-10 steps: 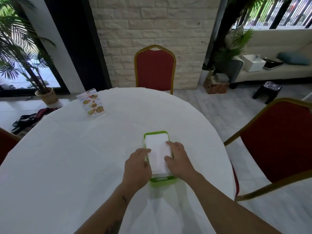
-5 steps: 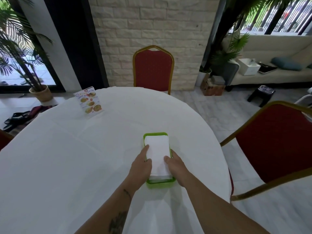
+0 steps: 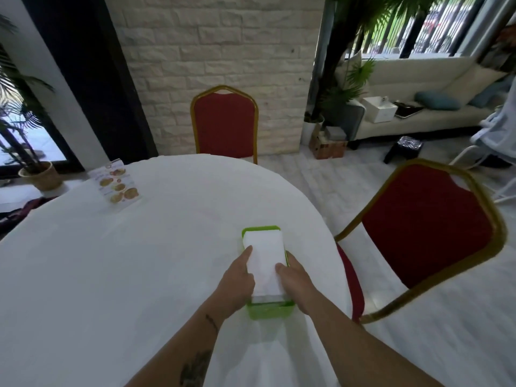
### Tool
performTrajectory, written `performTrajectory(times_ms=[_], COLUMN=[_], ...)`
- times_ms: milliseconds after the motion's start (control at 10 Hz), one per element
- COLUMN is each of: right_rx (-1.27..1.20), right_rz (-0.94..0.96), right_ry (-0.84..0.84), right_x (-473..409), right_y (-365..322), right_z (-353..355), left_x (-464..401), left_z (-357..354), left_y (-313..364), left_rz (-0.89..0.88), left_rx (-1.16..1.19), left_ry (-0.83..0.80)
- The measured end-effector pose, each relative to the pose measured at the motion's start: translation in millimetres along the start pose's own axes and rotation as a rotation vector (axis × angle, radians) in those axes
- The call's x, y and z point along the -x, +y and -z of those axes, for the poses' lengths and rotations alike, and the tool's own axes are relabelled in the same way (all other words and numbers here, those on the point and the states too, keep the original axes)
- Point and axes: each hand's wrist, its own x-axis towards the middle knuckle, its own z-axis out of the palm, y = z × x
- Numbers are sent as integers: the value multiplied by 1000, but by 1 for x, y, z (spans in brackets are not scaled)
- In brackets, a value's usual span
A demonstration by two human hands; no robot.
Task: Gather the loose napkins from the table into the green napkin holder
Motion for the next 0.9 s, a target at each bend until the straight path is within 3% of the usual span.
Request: performTrajectory(times_ms=[200, 500, 700, 900], right_rx=[1, 68, 162, 311], right_rz=[23, 48, 95, 220], right_ry=[4, -8, -50, -29], right_x=[-28, -58, -60, -52], right_y=[7, 15, -10, -77], right_z=[66, 120, 138, 151], left_x=[-30, -47, -41, -21], left_z=[-50, -107, -88, -12], left_y=[41, 70, 77, 95], left_rz=[20, 30, -20, -55], left_rx=[-14, -101, -401, -699], left_ry=[-18, 142, 113, 217])
